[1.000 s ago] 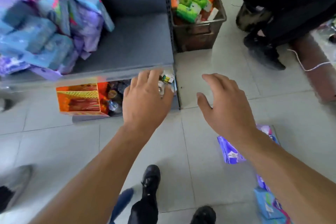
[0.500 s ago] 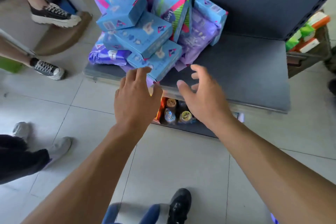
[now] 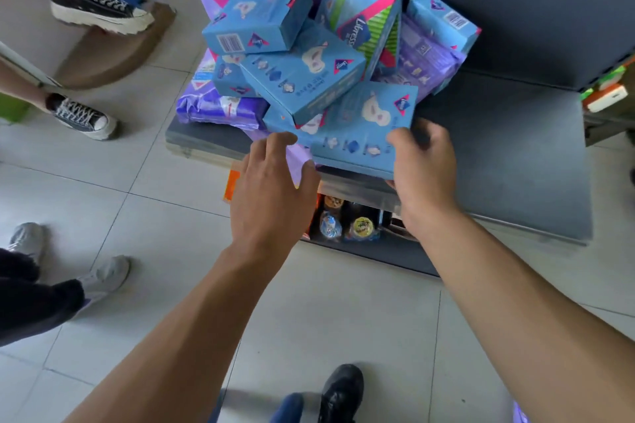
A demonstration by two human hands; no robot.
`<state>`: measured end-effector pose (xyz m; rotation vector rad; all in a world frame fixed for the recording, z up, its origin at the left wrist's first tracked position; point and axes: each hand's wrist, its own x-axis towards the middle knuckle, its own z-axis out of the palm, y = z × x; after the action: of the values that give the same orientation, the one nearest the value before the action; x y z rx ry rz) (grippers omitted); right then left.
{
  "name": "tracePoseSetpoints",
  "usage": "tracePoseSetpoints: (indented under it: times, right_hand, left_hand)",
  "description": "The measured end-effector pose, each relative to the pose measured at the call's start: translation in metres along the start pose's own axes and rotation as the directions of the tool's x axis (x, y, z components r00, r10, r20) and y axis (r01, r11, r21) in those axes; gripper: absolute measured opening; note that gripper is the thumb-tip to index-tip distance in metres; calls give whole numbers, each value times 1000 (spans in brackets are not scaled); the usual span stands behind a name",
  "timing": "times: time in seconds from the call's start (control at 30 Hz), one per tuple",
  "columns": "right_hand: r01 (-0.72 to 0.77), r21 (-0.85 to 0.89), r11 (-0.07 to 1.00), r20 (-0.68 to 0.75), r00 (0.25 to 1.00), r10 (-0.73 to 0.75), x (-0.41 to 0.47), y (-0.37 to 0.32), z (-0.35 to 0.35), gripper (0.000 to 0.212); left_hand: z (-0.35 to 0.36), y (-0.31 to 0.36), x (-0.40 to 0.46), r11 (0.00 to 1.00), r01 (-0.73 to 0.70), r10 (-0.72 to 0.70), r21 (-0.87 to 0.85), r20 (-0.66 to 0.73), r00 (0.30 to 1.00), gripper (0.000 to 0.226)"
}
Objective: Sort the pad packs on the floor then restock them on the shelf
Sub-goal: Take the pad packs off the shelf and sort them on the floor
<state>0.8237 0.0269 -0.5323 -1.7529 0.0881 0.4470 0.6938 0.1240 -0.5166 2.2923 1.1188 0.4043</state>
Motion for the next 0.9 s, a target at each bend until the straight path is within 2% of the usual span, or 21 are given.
tracePoseSetpoints:
  times: [0.17, 0.3, 0.37, 0.43, 0.5, 0.6, 0.67, 0.73, 0.77, 0.8, 0.87, 0.9]
  right_hand:
    - [28, 118, 993, -102, 995, -16, -2, 10, -49, 26]
    - [26, 181, 983, -65, 998, -15, -10, 20, -84, 23]
    - [-14, 236, 972, -18, 1000, 19, -16, 24, -103, 26]
    - [-67, 275, 959, 35, 998, 60, -22, 28, -126, 35]
    - [-103, 273, 957, 86, 993, 82, -30, 34, -154, 43]
    - [-151, 245, 958, 155, 981, 115, -41, 53, -206, 41]
    - [-137, 152, 979, 115, 986, 120, -50, 67, -241, 43]
    - [44, -116, 992, -22, 999, -47, -67, 82, -281, 58]
    - [171, -287, 943, -27, 982, -187, -75, 86, -289, 64]
    - [288, -429, 856, 27, 951, -307, -86, 90, -302, 68]
    - [423, -613, 668, 183, 898, -400, -105, 105, -335, 73]
    - [437, -648, 624, 191, 886, -422, -112, 114, -353, 72]
  left_hand:
    - [23, 20, -16, 993, 41, -34, -108, 65, 997, 20]
    - [41, 47, -31, 957, 139, -70, -256, 262, 963, 28]
    - [49, 63, -40, 875, 284, -89, -392, 446, 891, 36]
    - [58, 78, -51, 734, 480, -122, -481, 601, 790, 41]
    - [68, 90, -64, 646, 567, -119, -512, 665, 737, 42]
    - [86, 112, -89, 596, 595, -87, -539, 694, 715, 40]
    - [100, 130, -111, 625, 561, -53, -543, 688, 724, 37]
    - [116, 155, -140, 691, 493, -45, -529, 648, 760, 36]
    - [122, 161, -149, 719, 455, -45, -525, 619, 784, 37]
    - [130, 173, -165, 741, 427, -26, -519, 613, 790, 38]
    - [144, 203, -206, 760, 399, 50, -513, 658, 751, 41]
    - [150, 218, -227, 760, 402, 89, -511, 695, 713, 42]
